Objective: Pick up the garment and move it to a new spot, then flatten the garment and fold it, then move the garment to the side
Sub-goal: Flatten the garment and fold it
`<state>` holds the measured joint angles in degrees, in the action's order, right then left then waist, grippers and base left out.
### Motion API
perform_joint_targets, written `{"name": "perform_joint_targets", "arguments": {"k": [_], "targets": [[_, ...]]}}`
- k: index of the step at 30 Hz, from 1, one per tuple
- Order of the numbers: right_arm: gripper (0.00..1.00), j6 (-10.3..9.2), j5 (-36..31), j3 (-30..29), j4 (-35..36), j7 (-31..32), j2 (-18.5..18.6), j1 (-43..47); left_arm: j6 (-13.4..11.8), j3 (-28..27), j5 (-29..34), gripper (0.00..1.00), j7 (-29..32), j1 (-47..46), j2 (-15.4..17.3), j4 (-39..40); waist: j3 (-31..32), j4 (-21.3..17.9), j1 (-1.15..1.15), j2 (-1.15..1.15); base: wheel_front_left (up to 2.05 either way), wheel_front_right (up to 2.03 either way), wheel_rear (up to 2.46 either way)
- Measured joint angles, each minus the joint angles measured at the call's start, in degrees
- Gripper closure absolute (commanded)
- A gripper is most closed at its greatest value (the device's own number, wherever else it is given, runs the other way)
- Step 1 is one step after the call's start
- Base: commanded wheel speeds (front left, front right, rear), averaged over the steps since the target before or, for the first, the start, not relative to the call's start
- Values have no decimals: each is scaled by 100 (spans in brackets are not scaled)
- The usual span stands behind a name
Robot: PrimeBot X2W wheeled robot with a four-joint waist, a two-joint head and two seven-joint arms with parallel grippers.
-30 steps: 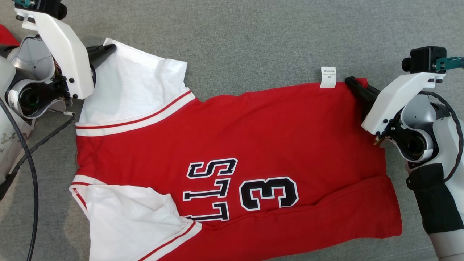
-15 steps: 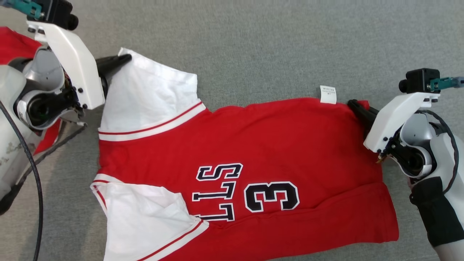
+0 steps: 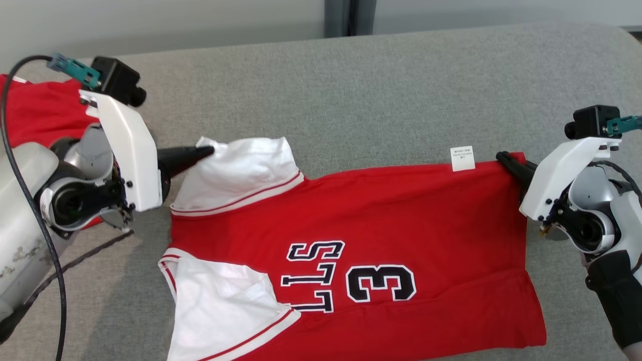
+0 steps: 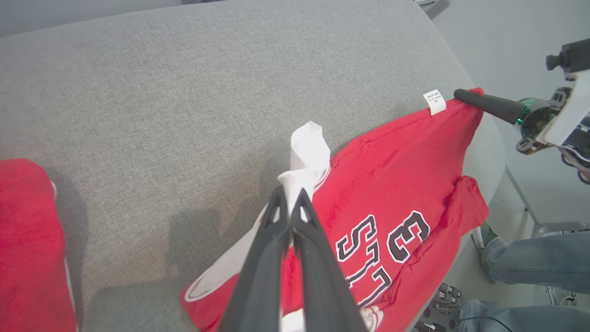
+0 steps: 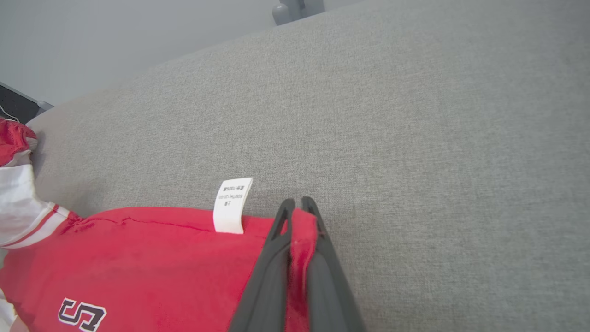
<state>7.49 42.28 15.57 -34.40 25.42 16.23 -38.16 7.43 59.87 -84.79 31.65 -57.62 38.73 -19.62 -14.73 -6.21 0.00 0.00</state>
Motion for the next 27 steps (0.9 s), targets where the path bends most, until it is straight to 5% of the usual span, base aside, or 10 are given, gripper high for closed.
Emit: {"name": "perform_joint_targets", "arguments": {"k": [27], "targets": [[100,0,991,1303,58,532,911,170,-100,452,-1249,100,2109,471,735,913,478,277,0,0,0,0,0]]}}
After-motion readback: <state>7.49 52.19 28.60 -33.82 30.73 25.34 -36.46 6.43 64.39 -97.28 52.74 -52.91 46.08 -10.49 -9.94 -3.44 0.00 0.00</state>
